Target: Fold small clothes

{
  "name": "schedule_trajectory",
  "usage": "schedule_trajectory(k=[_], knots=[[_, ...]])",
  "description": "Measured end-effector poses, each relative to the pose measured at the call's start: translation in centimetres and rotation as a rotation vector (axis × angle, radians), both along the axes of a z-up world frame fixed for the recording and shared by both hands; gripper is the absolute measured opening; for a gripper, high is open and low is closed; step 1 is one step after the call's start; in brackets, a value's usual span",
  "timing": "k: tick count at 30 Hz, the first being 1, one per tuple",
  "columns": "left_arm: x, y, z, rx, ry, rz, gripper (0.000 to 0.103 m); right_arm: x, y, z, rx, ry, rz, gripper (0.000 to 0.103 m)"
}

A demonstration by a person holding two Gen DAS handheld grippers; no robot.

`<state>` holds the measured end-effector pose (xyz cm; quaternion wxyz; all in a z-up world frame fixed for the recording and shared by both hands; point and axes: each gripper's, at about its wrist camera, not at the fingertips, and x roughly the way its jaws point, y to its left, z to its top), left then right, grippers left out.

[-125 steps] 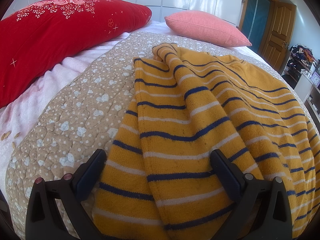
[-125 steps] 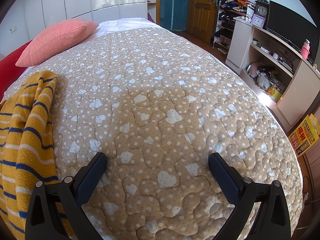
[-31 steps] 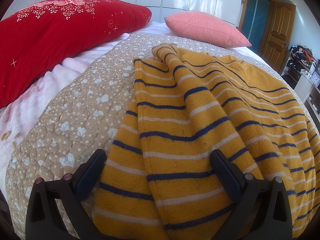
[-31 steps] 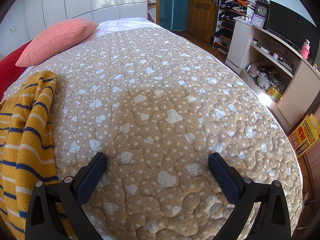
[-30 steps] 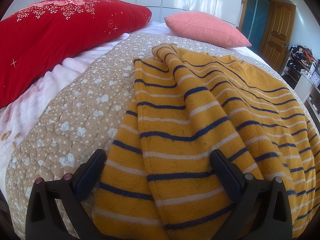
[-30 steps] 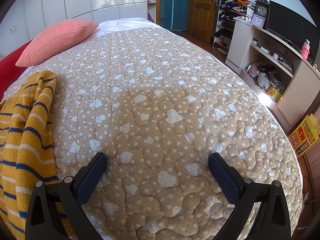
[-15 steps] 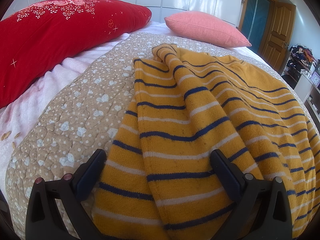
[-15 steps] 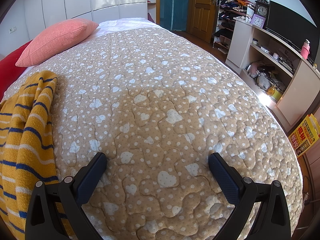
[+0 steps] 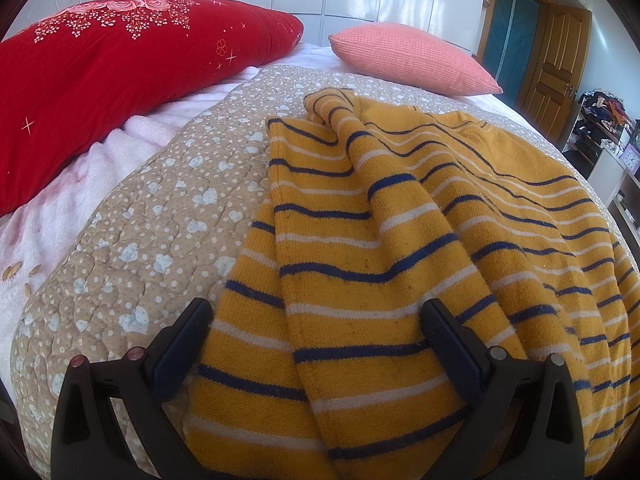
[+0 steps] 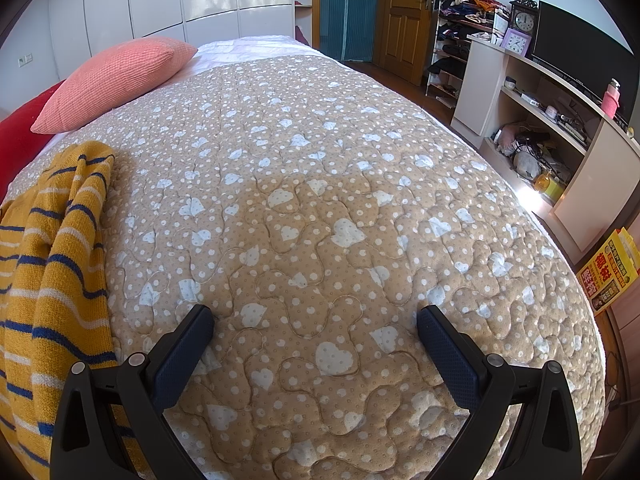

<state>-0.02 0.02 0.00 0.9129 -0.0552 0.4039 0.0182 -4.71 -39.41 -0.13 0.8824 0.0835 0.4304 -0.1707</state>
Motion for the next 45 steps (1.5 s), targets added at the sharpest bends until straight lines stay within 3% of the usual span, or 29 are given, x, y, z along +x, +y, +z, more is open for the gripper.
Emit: schedule_trajectory(k=[43,45], knots=[[-0.06,-0.33,0.66,-0.01,-0.026,-0.013,0.103,0.0,0.0,0.0,0.0,0.0,0.0,0.103],[0.13,-0.9,0.59,0.016,-0.022,-0.024,0.103,0.0,0.0,0.0,0.0,0.0,0.0,0.103]])
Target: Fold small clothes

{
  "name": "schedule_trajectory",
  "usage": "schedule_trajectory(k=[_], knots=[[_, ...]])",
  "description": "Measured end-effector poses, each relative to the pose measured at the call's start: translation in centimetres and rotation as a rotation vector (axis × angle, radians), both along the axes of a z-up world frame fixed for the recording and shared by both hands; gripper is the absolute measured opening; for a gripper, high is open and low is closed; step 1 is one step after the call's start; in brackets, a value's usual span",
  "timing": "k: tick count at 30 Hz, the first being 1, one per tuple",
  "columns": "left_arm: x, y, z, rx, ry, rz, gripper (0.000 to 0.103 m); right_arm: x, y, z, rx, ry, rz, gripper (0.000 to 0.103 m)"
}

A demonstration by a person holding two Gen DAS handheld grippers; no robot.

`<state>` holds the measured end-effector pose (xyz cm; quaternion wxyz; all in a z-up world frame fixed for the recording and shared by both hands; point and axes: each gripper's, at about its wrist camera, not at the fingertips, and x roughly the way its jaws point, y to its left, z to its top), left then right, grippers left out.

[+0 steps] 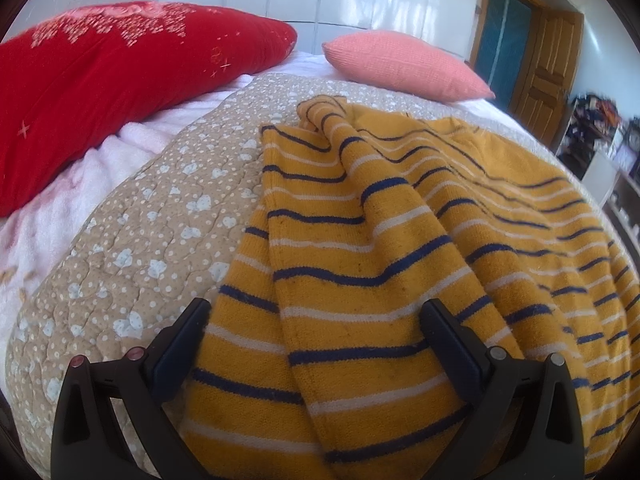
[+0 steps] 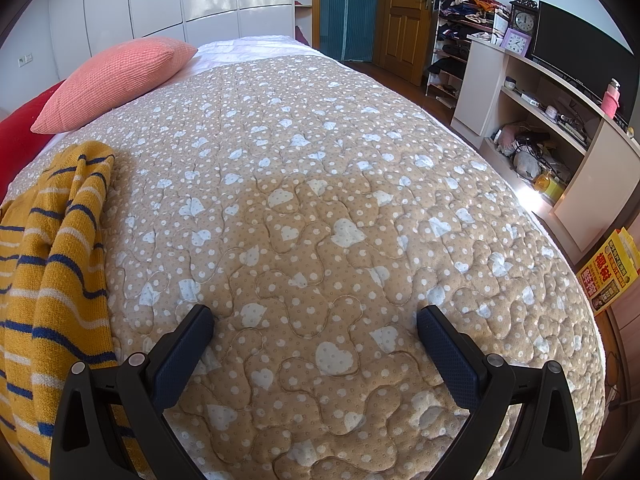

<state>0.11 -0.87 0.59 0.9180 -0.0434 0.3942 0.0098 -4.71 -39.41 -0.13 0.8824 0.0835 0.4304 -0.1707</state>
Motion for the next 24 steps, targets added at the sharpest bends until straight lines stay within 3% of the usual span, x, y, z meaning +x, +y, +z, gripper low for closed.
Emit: schedule_trajectory(k=[3,24], knots=[[0.4,-0.7,-0.1,0.037,0.004,-0.006,0.103,0.0,0.0,0.0,0.0,0.0,0.0,0.103],[0.4,-0.1,-0.7,0.005,0.021,0.007,0.103,0.0,0.0,0.0,0.0,0.0,0.0,0.103]])
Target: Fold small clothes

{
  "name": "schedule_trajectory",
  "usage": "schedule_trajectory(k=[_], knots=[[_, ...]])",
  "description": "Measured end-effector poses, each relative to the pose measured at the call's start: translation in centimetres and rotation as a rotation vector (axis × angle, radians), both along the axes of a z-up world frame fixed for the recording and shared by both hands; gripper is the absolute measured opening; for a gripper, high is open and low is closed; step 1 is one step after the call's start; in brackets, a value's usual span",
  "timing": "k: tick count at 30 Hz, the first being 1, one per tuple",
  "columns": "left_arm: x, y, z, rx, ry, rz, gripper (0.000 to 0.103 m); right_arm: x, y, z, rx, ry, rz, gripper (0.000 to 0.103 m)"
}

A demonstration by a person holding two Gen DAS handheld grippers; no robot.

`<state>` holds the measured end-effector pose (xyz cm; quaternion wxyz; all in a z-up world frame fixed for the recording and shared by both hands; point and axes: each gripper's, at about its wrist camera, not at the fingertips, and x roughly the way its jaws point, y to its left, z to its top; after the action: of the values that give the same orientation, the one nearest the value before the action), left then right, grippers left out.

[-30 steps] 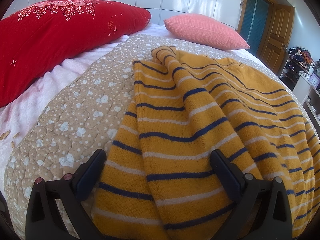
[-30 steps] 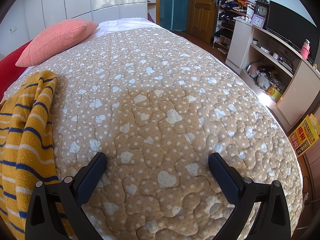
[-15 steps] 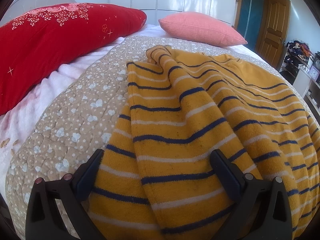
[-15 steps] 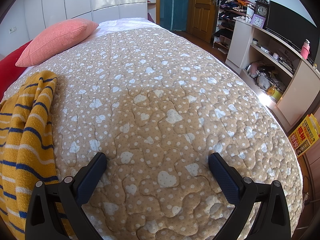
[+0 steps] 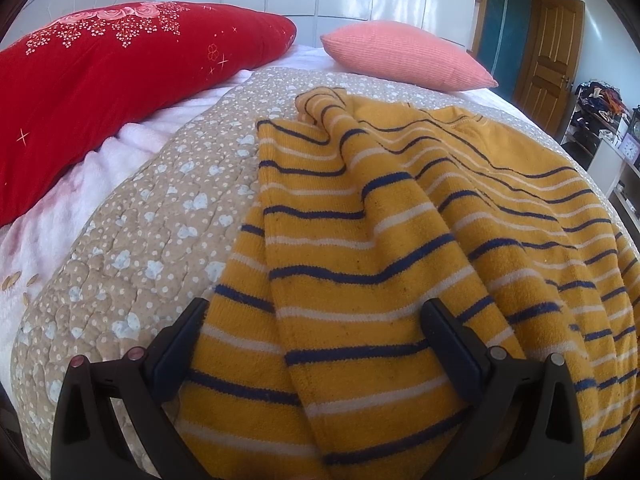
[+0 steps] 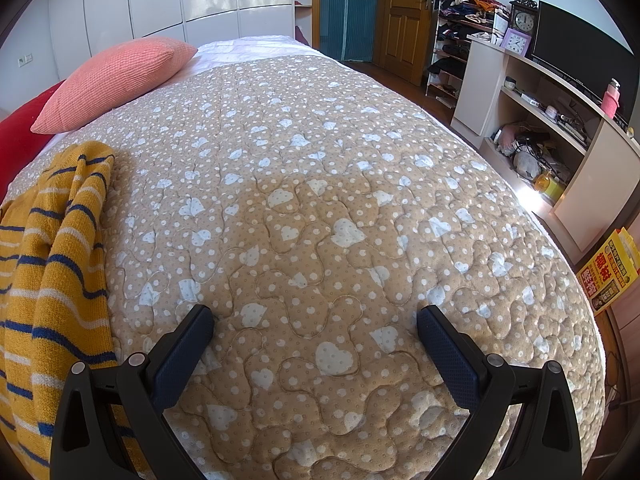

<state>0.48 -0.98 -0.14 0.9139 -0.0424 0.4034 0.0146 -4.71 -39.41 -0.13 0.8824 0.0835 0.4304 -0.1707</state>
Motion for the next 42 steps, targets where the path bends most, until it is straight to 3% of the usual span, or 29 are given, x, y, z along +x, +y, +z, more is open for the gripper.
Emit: schedule_trajectory(k=[16,21,42], knots=[[-0.11,0.22,-0.2,-0.012,0.006,-0.005,0.103,0.0,0.0,0.0,0.0,0.0,0.0,0.103],[0.23,0.21,-0.05,-0.002,0.039,-0.032,0.103,0.0,0.0,0.0,0.0,0.0,0.0,0.103],[0.07,-0.34,0.13,0.052,0.047,-0.023,0.103,0.0,0.0,0.0,0.0,0.0,0.0,0.103]])
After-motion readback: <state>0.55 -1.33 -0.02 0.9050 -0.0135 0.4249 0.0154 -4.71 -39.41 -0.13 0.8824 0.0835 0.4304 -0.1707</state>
